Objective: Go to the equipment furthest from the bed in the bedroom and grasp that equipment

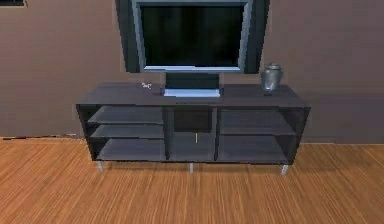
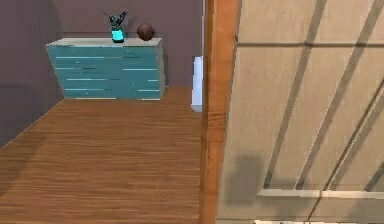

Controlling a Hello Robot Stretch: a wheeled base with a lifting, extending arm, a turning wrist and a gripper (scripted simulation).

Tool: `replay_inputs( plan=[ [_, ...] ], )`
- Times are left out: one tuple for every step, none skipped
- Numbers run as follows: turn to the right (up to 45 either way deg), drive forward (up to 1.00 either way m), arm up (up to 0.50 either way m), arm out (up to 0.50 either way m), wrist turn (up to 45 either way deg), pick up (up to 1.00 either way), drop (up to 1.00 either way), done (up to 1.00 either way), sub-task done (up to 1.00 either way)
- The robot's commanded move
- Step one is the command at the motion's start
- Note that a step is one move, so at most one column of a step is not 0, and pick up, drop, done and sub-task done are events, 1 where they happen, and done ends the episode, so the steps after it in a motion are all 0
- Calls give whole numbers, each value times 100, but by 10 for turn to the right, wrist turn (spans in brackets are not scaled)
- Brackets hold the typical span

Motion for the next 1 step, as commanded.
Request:
replay_inputs(
  plan=[
    [-150, 0, 0, 0, 0, 0, 0, 0, 0]
  ],
)
